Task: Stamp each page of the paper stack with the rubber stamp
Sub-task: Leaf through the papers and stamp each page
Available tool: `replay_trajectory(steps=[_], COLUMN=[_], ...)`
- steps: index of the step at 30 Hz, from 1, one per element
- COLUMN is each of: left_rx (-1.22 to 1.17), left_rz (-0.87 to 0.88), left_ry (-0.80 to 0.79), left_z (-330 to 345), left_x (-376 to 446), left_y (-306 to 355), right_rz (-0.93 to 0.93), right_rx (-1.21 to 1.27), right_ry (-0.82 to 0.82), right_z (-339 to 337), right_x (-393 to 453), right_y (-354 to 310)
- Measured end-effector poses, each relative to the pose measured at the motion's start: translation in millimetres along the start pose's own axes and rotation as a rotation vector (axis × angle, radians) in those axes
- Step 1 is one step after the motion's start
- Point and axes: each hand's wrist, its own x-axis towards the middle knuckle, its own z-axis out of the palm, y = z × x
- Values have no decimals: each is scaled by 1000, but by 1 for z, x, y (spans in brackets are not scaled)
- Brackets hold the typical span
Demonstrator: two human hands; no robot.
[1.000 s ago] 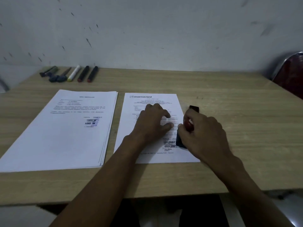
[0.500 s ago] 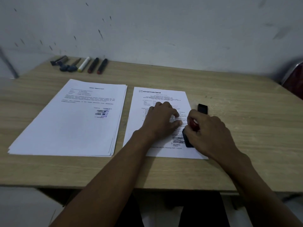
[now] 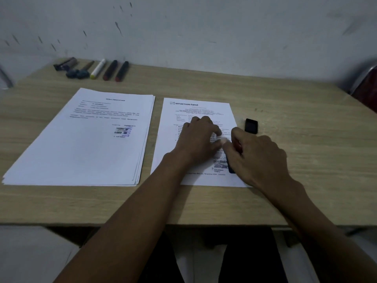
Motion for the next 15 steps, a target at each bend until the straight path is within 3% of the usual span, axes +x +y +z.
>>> replay_trajectory(steps=[5, 15], left_rx=[4, 16], left_rz=[-3, 2], left_ry=[5, -1], left_z=[3, 3], left_x=[0, 0], left_y=[-2, -2], right_rz=[13, -16], right_rx=[25, -43], right_ry=[94, 121], right_z=[9, 15], right_x=[-1, 1], right_y=[0, 3])
